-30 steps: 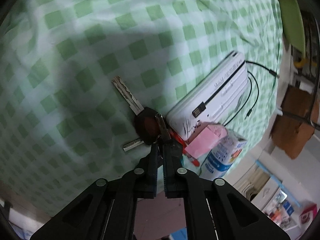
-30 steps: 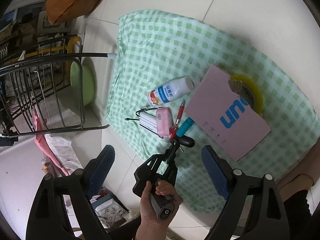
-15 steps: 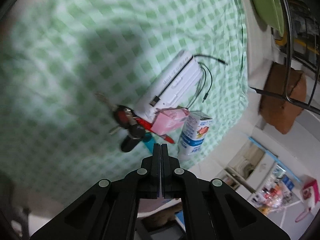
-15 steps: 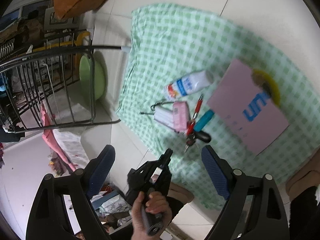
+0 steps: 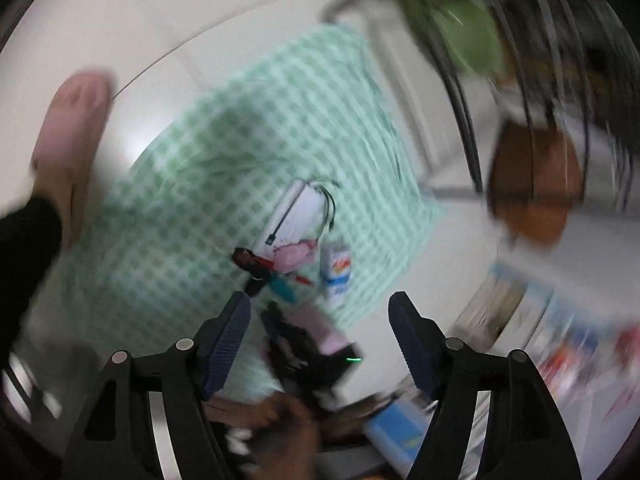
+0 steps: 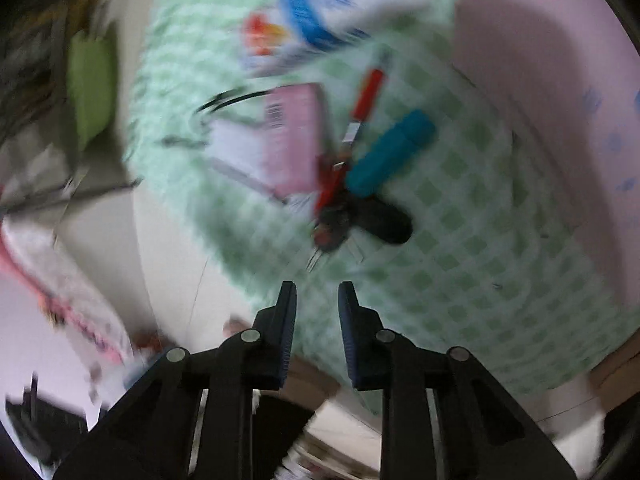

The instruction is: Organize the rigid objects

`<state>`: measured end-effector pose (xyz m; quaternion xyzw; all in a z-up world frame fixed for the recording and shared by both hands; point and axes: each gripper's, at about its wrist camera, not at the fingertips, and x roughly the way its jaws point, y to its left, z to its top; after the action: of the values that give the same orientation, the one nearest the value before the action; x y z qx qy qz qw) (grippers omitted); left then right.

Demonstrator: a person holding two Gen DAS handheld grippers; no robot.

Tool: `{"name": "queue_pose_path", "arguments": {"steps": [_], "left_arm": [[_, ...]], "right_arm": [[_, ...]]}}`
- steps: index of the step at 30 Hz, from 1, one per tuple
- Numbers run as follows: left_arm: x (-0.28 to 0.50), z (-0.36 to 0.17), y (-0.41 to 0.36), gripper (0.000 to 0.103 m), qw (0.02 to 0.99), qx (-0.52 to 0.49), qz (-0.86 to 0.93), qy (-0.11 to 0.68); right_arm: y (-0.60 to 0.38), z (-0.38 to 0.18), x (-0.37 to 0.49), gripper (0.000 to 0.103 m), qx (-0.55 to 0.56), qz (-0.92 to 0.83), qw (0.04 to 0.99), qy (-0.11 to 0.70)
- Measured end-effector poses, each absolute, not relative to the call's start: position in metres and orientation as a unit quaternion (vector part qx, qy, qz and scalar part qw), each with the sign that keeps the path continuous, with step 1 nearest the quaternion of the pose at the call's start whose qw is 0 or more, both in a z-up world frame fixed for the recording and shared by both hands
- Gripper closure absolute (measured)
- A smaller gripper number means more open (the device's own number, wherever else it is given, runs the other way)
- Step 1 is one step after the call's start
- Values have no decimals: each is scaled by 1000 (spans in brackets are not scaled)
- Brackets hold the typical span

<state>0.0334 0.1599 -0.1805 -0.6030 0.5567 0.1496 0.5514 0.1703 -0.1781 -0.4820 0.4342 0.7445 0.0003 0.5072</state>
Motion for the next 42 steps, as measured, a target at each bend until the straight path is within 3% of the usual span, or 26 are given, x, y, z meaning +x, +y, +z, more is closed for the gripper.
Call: {"name": "queue_pose_path", "arguments": {"steps": [10,11,13,15,20,23,29,42], "left_arm": [[38,-176,183,33,516,-649,103,549],[36,-179,185,33,511,-652,104,551],[29,-184,195,33,500,-660,110,550],[22,-182,201,33,496,-667,120,544],[19,-172,201,33,506,-670,112,531],[15,-173,200,33,504,-670,112,533],[8,-174,200,33,493,-679,127,529],[12,-170,174,33,488,-683,115,531]], "right_arm": [[-153,-522,198,78,379,-35,519,765],[-152,-521,201,80,374,-41,524,764],[-150,-522,203,96,353,-53,526,772],[-149,-525,202,100,338,-65,517,784],[-142,-525,198,100,332,-71,518,785],[-142,-527,192,92,347,-76,515,780],[-136,-534,191,99,345,-61,524,776],[-194,-423,179,99,416,2,573,705]]}}
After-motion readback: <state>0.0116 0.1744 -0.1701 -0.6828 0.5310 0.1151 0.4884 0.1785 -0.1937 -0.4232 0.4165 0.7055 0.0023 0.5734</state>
